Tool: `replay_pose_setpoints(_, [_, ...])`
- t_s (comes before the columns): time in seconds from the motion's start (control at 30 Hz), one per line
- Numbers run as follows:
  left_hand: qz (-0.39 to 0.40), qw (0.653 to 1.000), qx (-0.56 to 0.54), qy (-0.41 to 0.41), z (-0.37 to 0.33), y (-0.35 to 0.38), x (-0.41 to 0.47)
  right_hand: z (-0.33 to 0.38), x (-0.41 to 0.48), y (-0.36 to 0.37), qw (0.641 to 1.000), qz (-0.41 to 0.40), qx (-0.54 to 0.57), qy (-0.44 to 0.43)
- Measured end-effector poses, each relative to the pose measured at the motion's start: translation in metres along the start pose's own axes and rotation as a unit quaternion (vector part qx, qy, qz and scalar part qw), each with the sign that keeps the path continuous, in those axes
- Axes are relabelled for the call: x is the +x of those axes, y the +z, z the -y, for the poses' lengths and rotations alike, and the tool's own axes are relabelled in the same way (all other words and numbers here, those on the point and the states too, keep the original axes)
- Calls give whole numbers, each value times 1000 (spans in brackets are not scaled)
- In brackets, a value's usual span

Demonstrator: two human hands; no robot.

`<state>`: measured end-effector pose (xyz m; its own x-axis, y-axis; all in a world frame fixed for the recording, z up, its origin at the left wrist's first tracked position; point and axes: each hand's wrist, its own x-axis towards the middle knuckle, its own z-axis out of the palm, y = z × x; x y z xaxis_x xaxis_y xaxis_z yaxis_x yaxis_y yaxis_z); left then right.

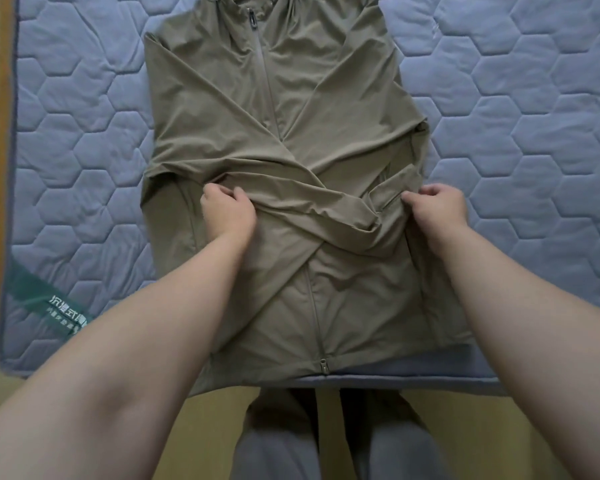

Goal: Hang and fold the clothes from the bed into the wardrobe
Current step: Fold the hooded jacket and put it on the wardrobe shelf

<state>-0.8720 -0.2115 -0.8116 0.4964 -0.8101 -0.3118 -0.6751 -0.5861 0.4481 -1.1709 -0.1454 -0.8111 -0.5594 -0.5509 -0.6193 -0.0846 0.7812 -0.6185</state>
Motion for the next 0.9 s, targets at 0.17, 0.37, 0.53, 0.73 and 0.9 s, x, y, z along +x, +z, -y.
replay_pose_setpoints(0.17, [5,959,-151,-239,3,11,49,-12,-41,-23,961,-1,266,81])
replay_pose_setpoints(0.37, [40,909,-298,-287,-4,-2,45,-67,-83,-29,938,6,290,187])
replay_pose_setpoints(0.53, [62,906,-318,-272,8,-1,38,-106,-105,-29,979,-8,114,169])
replay_pose_setpoints(0.73, [76,963,-184,-182,19,13,5,-111,-110,-31,997,-21,31,70])
replay_pose_setpoints(0.9, [26,980,-124,-153,23,14,-1,-112,-99,-33,994,-90,-9,54])
